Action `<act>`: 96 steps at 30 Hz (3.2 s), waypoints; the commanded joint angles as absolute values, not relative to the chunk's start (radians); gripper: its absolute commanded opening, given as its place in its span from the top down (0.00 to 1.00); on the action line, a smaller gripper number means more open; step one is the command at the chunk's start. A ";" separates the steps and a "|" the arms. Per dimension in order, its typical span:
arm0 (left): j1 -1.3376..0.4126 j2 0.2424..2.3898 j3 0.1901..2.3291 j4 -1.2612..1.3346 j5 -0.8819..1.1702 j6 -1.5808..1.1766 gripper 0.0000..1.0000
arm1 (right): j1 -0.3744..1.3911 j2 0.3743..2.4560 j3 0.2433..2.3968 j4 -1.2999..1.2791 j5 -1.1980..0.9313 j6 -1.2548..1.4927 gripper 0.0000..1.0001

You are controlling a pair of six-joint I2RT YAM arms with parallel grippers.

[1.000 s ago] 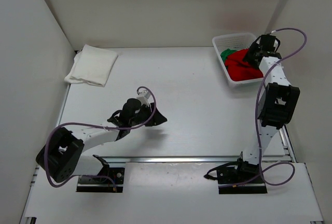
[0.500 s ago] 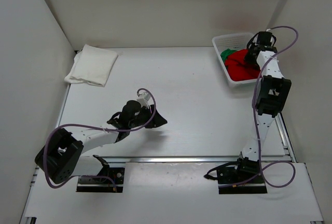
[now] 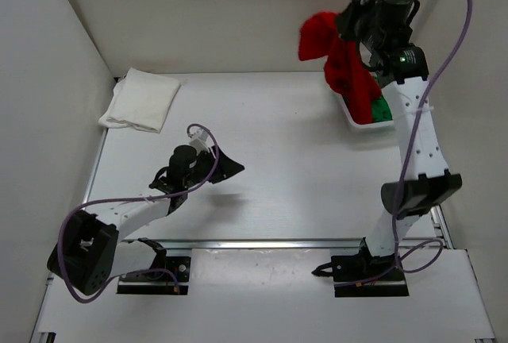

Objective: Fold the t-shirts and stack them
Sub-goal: Move the tshirt to the center of the board, then flatten out the tshirt

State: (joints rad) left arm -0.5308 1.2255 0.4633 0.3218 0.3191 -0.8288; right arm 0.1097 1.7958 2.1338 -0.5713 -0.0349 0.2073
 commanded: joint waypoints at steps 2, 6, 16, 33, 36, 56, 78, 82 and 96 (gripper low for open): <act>-0.416 1.135 0.456 0.328 0.327 -0.900 0.51 | 0.259 1.649 2.290 -0.448 -0.193 0.141 1.00; -0.286 1.075 0.416 0.316 0.345 -0.969 0.48 | 0.194 1.614 2.272 -0.342 -0.489 0.274 1.00; -0.086 0.982 0.377 0.253 0.336 -0.959 0.48 | 0.071 1.425 1.196 0.219 -0.745 0.503 1.00; -0.321 1.333 0.530 0.290 0.086 -0.874 0.51 | 0.080 1.511 1.097 -0.105 -0.160 0.443 0.39; -0.308 1.463 0.618 0.278 0.049 -0.861 0.52 | 0.106 1.434 1.063 -0.208 -0.028 0.432 0.22; -0.296 2.020 1.178 0.028 -0.049 -0.770 0.67 | 0.700 1.091 0.470 -0.029 0.067 0.617 0.42; -0.153 1.568 0.656 0.267 0.054 -0.928 1.00 | 0.472 1.330 0.475 0.163 -0.216 0.621 0.87; -0.141 1.436 0.534 0.230 0.044 -0.893 1.00 | 0.494 1.275 0.582 0.039 -0.167 0.592 1.00; -0.110 1.140 0.403 0.169 0.058 -0.874 1.00 | 0.207 1.930 1.851 -0.403 -0.319 0.442 0.57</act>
